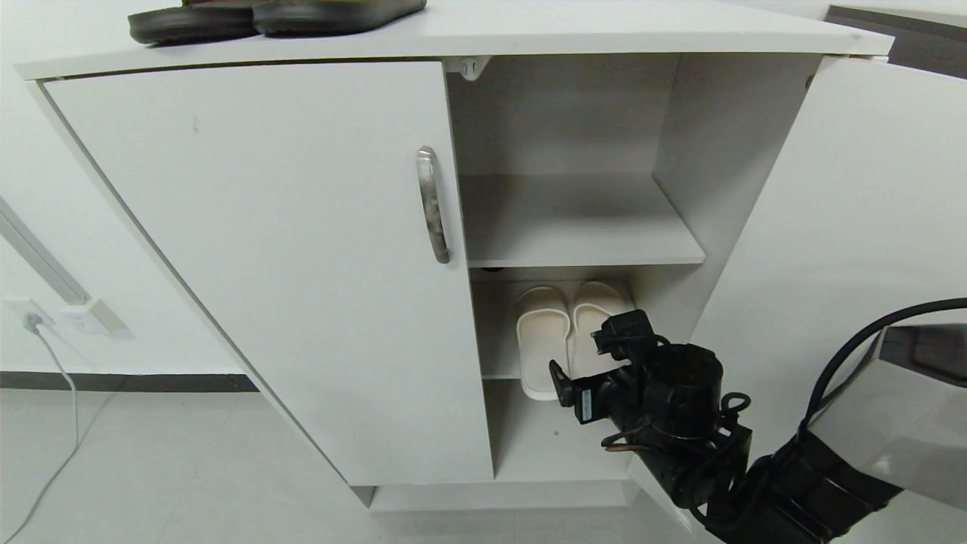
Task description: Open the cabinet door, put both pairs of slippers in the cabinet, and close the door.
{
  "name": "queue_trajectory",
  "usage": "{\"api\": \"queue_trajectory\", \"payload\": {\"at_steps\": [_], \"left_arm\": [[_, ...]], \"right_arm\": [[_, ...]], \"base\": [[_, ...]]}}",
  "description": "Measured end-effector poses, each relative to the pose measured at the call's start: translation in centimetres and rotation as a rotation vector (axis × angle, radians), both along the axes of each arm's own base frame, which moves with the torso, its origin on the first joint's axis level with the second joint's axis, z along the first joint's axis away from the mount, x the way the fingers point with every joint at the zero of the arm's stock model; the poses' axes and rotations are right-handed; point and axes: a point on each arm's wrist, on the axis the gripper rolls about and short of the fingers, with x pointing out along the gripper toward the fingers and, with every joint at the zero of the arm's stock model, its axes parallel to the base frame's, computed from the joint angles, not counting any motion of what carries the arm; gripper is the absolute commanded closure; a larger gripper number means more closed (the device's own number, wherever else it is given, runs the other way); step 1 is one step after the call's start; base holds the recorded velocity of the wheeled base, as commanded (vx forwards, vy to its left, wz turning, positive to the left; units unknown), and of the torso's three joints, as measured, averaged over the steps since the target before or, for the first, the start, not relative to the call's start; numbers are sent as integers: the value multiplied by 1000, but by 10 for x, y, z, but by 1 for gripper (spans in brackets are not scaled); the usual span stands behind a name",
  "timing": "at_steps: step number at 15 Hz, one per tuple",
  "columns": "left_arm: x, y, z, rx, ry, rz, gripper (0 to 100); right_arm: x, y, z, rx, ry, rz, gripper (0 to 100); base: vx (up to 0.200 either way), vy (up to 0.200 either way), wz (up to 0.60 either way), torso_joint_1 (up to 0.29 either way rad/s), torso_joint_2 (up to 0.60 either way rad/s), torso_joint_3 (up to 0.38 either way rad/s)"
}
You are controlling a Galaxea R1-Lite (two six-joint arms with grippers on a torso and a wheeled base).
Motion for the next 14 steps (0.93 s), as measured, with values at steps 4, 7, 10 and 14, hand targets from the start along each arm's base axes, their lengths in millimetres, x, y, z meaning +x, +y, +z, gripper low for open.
{"api": "queue_trajectory", "payload": {"at_steps": [4, 7, 10, 14], "left_arm": [[0, 0, 0, -1, 0, -1, 100], [0, 0, 0, -1, 0, -1, 100], [0, 0, 0, -3, -1, 0, 100], [0, 0, 0, -3, 0, 0, 100]], "right_arm": [[-11, 1, -4, -14, 20, 48, 0], [-12, 2, -4, -13, 19, 50, 0], [-12, 2, -6, -15, 19, 46, 0], [-12, 0, -7, -16, 20, 41, 0]], "base": [[-50, 0, 0, 2, 1, -1], [-200, 0, 0, 7, 2, 1], [-133, 0, 0, 0, 0, 0], [0, 0, 0, 0, 0, 0]]}}
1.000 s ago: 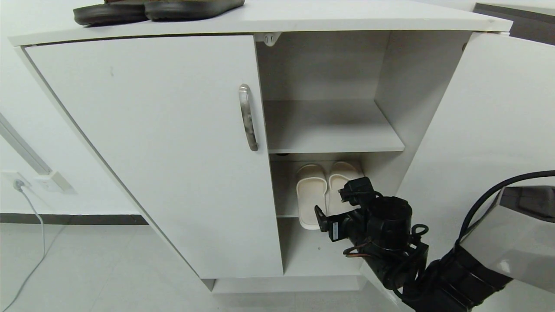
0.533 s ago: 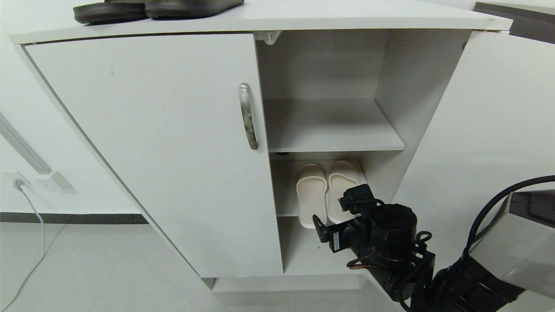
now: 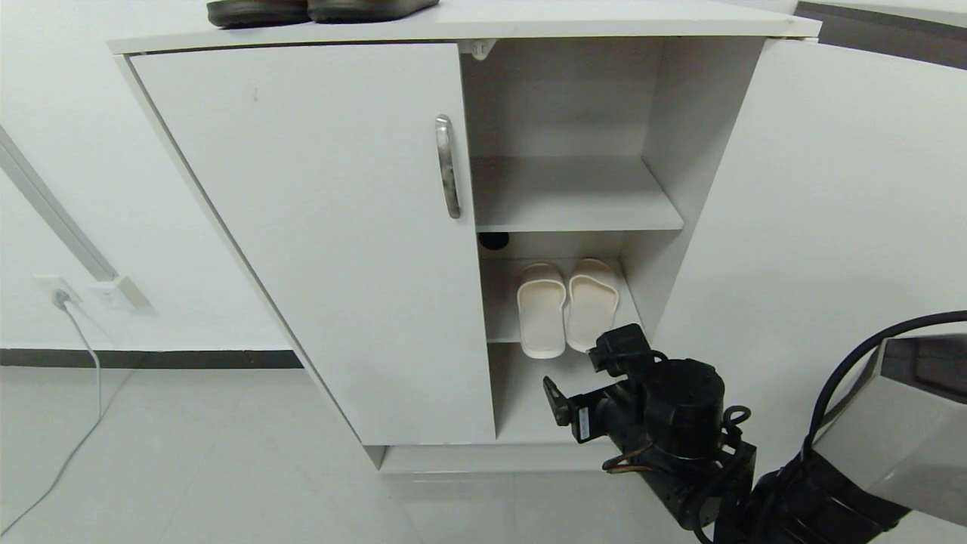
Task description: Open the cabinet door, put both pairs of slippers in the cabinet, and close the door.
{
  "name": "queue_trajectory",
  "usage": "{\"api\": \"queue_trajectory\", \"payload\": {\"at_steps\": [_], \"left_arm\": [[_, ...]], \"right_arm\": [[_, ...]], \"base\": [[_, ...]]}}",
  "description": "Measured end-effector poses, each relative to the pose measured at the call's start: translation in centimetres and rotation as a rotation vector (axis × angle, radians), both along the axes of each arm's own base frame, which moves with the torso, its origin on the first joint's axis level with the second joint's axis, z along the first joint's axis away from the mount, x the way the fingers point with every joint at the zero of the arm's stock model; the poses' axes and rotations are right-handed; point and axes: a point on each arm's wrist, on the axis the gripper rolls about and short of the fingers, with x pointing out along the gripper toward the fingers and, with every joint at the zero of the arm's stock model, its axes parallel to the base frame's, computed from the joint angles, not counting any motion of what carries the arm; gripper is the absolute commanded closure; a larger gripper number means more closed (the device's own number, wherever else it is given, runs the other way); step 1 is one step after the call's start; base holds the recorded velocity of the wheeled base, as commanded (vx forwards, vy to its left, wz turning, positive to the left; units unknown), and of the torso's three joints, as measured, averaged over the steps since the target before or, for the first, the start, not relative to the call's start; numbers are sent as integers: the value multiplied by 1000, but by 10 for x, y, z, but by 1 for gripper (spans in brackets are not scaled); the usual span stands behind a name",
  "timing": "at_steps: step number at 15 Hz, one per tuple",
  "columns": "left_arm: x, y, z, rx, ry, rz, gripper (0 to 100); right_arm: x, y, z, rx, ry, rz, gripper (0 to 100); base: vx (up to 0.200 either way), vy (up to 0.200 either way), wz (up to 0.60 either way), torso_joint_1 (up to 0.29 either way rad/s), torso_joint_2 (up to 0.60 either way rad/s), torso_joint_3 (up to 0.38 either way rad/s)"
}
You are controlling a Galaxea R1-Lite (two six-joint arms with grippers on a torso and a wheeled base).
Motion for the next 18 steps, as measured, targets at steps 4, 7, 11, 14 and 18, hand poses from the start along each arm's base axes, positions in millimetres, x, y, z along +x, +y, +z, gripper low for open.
{"api": "queue_trajectory", "payload": {"at_steps": [4, 7, 11, 14, 18], "left_arm": [[0, 0, 0, 2, -1, 1, 100], [0, 0, 0, 2, 0, 1, 100], [0, 0, 0, 3, 0, 0, 100], [0, 0, 0, 4, 0, -10, 100], [0, 0, 0, 3, -1, -12, 100]], "right_arm": [[0, -1, -1, -4, 2, -1, 0], [0, 0, -2, -7, 5, 0, 0], [0, 0, -3, -10, 8, 0, 0], [0, 0, -5, -13, 12, 3, 0], [0, 1, -4, -12, 9, 3, 0]], "base": [[0, 0, 0, 0, 0, 0], [0, 0, 0, 0, 0, 0], [0, 0, 0, 0, 0, 0], [0, 0, 0, 2, -2, 70], [0, 0, 0, 2, 2, 193]]}}
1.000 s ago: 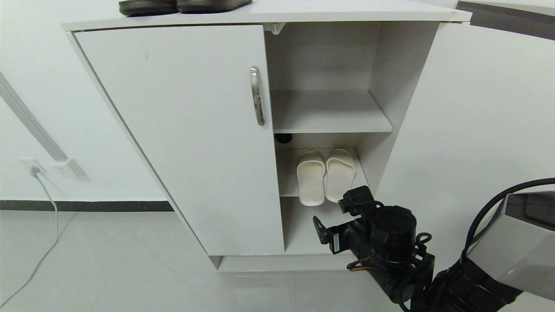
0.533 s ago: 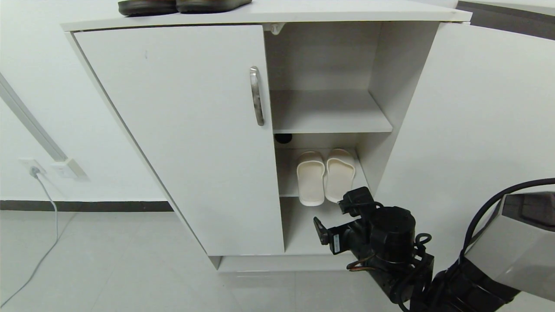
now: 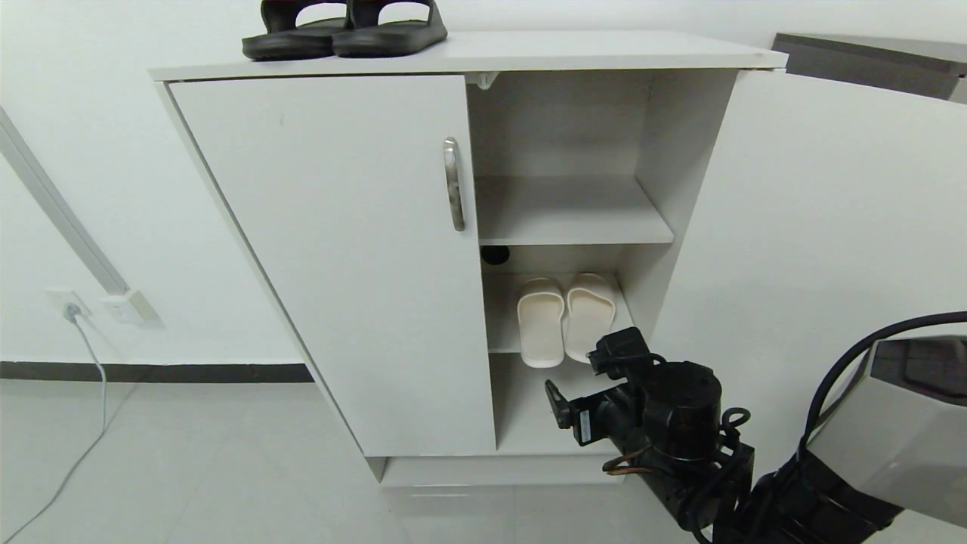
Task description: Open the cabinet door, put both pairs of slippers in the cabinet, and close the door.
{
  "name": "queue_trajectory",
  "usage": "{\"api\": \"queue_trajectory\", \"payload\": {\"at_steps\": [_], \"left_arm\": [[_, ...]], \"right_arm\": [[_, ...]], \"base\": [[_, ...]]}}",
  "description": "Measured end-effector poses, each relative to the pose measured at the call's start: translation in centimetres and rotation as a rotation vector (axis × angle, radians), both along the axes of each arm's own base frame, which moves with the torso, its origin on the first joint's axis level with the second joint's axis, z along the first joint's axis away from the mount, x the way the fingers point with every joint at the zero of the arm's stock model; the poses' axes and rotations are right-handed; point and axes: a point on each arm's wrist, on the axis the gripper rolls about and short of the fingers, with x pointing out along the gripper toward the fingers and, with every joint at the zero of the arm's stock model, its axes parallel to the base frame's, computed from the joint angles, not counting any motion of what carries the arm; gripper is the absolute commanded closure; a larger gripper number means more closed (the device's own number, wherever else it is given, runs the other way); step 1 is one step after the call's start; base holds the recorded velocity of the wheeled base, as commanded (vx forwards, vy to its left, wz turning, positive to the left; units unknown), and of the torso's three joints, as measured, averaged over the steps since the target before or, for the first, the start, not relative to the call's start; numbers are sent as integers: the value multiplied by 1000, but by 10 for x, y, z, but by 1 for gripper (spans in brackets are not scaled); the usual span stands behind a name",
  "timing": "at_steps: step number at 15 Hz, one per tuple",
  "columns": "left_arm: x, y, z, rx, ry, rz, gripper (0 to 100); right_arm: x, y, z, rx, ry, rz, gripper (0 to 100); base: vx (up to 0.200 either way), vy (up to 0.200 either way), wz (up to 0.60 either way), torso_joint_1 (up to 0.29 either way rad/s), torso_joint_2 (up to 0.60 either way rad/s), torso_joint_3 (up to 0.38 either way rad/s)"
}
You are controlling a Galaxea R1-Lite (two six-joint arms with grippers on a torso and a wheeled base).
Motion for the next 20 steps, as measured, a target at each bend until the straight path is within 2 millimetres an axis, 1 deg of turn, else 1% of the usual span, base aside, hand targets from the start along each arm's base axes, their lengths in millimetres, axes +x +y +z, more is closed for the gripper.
{"api": "queue_trajectory", "payload": {"at_steps": [4, 14, 20], "left_arm": [[0, 0, 0, 0, 0, 0, 100], [0, 0, 0, -3, 0, 1, 100], [0, 0, 0, -1, 1, -1, 100]], "right_arm": [[0, 0, -1, -2, 2, -4, 0], [1, -2, -6, -15, 15, -9, 0], [1, -2, -8, -21, 20, -11, 0]], "base": [[0, 0, 0, 1, 2, 177], [0, 0, 0, 0, -1, 5], [0, 200, 0, 5, 1, 4]]}}
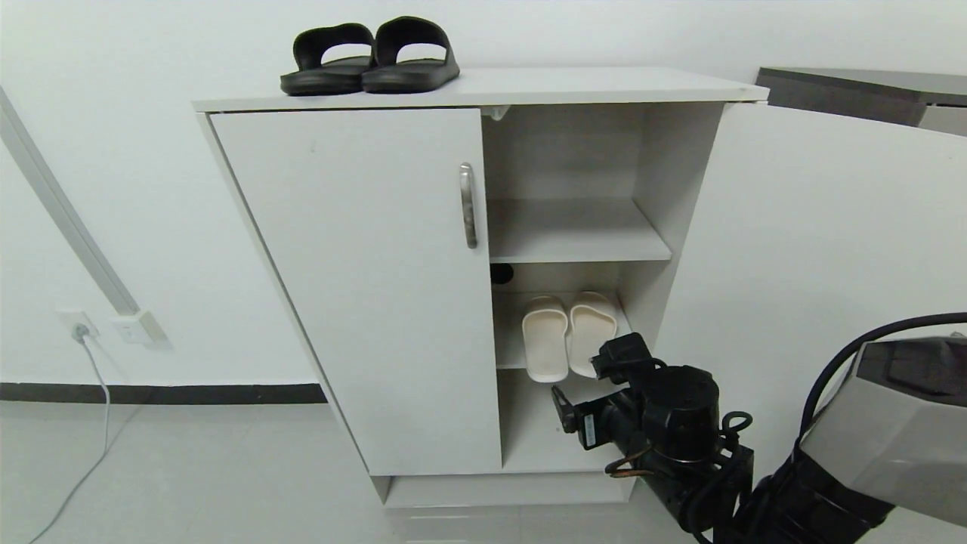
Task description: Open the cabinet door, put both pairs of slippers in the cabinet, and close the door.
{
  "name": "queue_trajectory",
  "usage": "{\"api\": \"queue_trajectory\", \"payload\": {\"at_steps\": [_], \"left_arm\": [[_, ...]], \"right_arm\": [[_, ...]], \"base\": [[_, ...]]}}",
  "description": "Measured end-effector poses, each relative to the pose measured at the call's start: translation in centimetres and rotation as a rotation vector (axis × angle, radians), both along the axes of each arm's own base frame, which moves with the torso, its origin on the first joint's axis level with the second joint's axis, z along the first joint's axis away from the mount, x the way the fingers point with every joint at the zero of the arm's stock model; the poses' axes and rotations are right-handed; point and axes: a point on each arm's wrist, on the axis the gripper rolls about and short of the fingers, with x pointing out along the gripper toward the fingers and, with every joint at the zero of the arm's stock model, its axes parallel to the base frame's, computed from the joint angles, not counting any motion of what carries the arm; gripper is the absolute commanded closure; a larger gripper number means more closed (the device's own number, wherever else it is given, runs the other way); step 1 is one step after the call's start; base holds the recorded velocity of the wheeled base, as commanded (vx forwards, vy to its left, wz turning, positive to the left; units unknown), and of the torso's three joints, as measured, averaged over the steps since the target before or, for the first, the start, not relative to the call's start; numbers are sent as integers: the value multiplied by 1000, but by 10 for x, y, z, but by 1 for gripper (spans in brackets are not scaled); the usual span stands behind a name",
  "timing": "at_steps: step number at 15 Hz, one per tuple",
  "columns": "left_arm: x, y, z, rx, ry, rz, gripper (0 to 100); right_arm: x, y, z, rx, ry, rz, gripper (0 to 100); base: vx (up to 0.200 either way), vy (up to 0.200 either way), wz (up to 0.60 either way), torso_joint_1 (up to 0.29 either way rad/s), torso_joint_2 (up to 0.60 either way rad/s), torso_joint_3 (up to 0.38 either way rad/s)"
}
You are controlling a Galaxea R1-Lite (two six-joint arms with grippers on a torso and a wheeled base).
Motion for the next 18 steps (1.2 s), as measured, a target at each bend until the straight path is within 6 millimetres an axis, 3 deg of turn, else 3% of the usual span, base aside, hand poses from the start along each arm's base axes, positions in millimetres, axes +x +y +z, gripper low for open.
{"api": "queue_trajectory", "payload": {"at_steps": [14, 18], "left_arm": [[0, 0, 0, 0, -1, 0, 100], [0, 0, 0, -1, -1, 0, 100]], "right_arm": [[-1, 0, 2, 5, -55, 9, 0], [-2, 0, -4, -10, -56, 17, 0]], "base": [[0, 200, 0, 1, 2, 5], [0, 0, 0, 0, 0, 0]]}}
